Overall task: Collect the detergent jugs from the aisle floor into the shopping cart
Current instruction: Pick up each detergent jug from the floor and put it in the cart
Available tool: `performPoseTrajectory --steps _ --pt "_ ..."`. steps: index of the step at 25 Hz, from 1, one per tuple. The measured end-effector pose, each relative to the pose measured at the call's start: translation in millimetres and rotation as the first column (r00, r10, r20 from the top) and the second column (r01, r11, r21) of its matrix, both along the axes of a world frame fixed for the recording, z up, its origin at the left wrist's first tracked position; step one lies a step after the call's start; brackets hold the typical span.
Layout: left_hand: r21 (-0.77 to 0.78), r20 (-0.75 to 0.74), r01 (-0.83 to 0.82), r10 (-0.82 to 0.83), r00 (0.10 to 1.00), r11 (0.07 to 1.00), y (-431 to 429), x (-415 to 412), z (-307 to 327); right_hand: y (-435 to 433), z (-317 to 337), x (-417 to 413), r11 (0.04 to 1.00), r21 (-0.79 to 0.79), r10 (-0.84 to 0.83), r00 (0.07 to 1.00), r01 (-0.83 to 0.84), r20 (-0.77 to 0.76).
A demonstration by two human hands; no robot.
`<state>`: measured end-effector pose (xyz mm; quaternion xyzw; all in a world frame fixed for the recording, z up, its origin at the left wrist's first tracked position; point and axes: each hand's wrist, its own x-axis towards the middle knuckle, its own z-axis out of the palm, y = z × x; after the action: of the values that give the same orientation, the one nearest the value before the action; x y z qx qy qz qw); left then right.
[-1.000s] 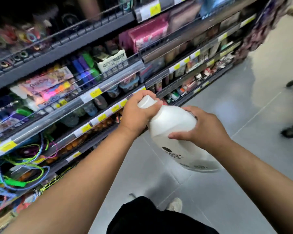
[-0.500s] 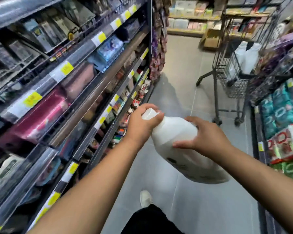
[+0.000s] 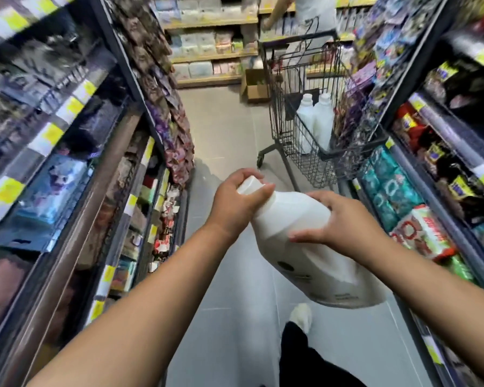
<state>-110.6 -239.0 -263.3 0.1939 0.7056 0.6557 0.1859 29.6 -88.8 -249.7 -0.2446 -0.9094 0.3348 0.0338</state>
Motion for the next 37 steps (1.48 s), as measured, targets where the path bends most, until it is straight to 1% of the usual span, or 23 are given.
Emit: performPoseTrajectory --steps 2,6,9,12,16,17,20,22,25,27,32,34,37 --pt "0.003 -0.004 -0.005 0.005 1.0 1.0 38 -37 0 37 -3 -34 0.999 -0.035 -0.023 0.999 0.022 -0.024" --pt "0.024 0.018 0.014 -0.014 1.0 1.0 103 -105 9 97 1 -103 0.999 -0.023 -0.023 0.999 0.022 -0.03" --pt "0.019 0.033 0.003 -0.004 0.999 1.0 144 -160 14 140 8 -159 0.999 -0.029 -0.03 0.999 0.03 -0.019" --pt "0.008 0.051 0.027 -0.028 0.998 1.0 185 -218 11 176 7 -214 0.998 -0.035 -0.044 0.999 0.044 -0.014" --pt "-0.004 0.029 0.132 -0.132 0.991 0.991 249 -306 2 225 -10 -290 0.986 -0.064 -0.154 0.988 0.154 -0.009" --pt "-0.012 -0.004 0.171 -0.171 0.985 0.985 266 -332 1 239 -15 -311 0.978 -0.079 -0.197 0.98 0.194 -0.032" --pt "-0.065 -0.063 0.279 -0.283 0.957 0.958 315 -394 3 267 -16 -357 0.947 -0.114 -0.307 0.951 0.3 -0.045" --pt "-0.111 -0.093 0.347 -0.357 0.929 0.931 351 -422 9 289 -13 -376 0.911 -0.166 -0.392 0.917 0.377 -0.072" --pt "-0.188 -0.125 0.427 -0.453 0.883 0.884 412 -451 13 330 -16 -397 0.861 -0.193 -0.492 0.866 0.47 -0.086" --pt "-0.202 -0.152 0.473 -0.504 0.85 0.858 457 -461 13 365 -20 -404 0.83 -0.215 -0.54 0.839 0.516 -0.071" --pt "-0.198 -0.108 0.541 -0.567 0.817 0.817 555 -461 7 449 -31 -405 0.773 -0.27 -0.611 0.788 0.575 -0.072" --pt "-0.222 -0.133 0.561 -0.595 0.793 0.798 593 -462 3 484 -38 -404 0.751 -0.316 -0.626 0.777 0.579 -0.064" --pt "-0.256 -0.155 0.609 -0.654 0.741 0.751 640 -461 -8 526 -55 -400 0.724 -0.331 -0.649 0.761 0.606 -0.026"
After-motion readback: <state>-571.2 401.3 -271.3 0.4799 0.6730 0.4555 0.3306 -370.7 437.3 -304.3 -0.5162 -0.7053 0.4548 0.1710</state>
